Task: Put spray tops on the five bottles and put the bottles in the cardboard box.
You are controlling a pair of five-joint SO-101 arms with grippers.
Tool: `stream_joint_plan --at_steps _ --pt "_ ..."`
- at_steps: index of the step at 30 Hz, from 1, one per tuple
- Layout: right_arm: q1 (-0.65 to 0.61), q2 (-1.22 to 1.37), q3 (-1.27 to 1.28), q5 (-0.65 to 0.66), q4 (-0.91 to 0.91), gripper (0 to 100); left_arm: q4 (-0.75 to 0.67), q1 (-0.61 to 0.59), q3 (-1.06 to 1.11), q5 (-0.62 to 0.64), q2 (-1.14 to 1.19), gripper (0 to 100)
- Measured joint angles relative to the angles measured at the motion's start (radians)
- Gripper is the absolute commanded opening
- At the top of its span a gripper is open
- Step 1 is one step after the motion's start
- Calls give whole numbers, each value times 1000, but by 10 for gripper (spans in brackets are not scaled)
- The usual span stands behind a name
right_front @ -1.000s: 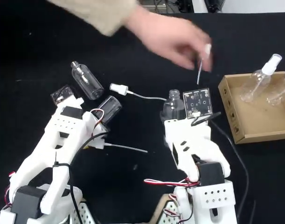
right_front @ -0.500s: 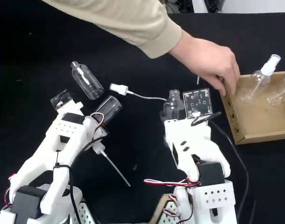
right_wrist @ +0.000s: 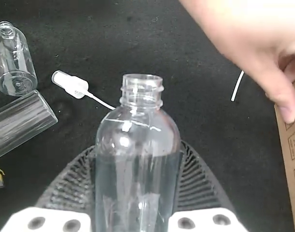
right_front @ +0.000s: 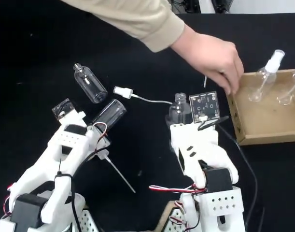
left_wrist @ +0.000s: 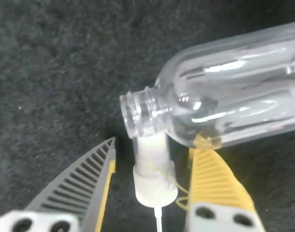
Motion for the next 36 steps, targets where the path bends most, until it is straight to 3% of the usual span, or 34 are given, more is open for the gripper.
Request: stream_joint_plan --at_steps 7,13,19,30,36 --pt "-3 0 0 0 9 11 -5 0 5 -3 -2 223" --pt "-94 0 0 0 57 11 -11 -2 5 -25 -2 222" --pt "-118 0 0 0 78 11 -21 3 5 -29 -2 55" --pt "-118 0 0 0 129 10 -106 -3 51 -98 -26 279" --pt "-91 0 0 0 129 10 -106 -5 60 -101 -26 255"
